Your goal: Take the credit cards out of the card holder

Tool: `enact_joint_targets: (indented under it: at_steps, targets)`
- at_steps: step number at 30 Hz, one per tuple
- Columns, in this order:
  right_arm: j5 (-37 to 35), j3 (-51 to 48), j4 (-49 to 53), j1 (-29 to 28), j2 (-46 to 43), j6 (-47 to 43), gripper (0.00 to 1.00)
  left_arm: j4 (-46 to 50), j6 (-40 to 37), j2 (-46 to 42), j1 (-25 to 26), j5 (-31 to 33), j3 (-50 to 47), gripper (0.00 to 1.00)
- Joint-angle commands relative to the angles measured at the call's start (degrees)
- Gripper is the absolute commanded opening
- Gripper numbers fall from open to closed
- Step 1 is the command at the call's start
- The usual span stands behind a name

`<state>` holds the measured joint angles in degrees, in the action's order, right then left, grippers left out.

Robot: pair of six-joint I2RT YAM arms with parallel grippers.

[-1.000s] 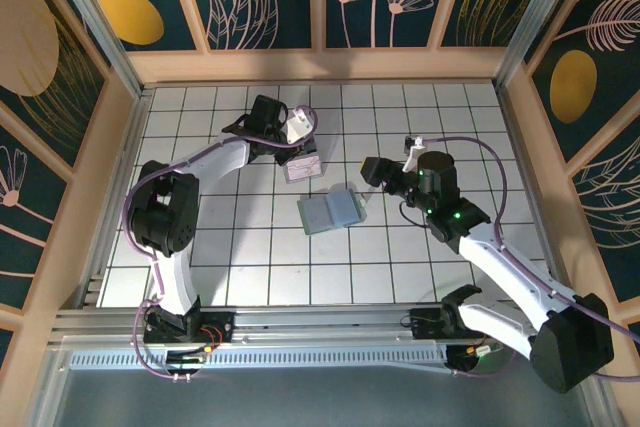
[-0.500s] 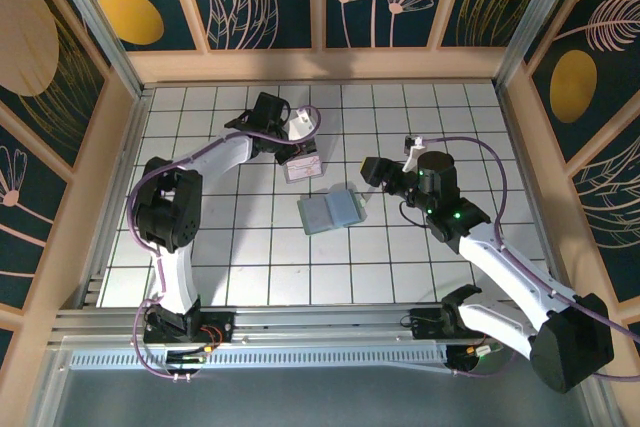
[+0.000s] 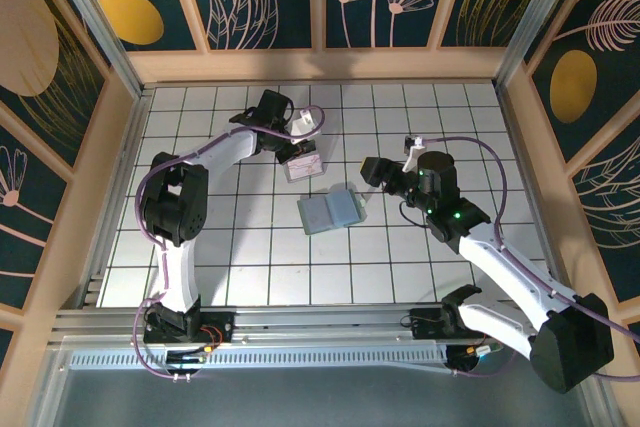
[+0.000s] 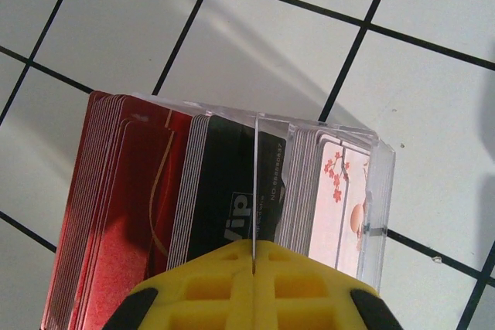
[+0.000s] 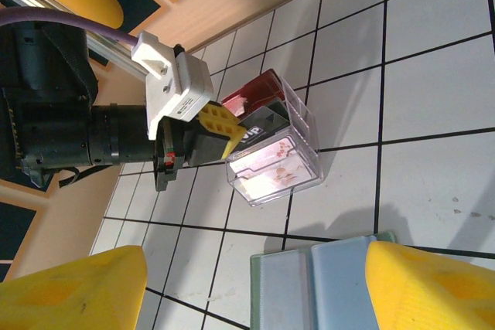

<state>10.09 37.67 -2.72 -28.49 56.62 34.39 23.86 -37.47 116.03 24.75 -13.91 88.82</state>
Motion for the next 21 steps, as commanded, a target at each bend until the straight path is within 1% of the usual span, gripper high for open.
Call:
enact_joint_targets:
  at_steps: [1, 7, 16, 17, 20, 21]
  targets:
    - [-0.1, 1.1, -1.7, 0.4, -0.9, -0.4, 0.75, 3.8, -2.4, 1.7, -0.3, 0.0, 3.1, 0.05]
    - [0.2, 0.9, -1.6, 0.4, -0.9, -0.4, 0.74, 6.8, -2.8, 4.1, -0.3, 0.6, 6.5, 0.07]
    - [0.2, 0.8, -1.4, 0.3, -1.2, -0.4, 0.75, 8.2, -4.2, 4.7, -0.3, 2.1, 7.6, 0.07]
    - [0.2, 0.8, -1.5, 0.3, -1.2, -0.4, 0.75, 8.5, -4.2, 4.8, -0.3, 2.2, 7.8, 0.08]
    - [0.5, 0.6, -1.9, 0.3, -1.2, -0.4, 0.74, 8.8, -3.9, 4.9, -0.3, 2.5, 8.1, 0.23]
    - [0.5, 0.6, -2.0, 0.3, -1.2, -0.4, 0.75, 8.9, -3.8, 4.9, -0.3, 2.5, 8.3, 0.24]
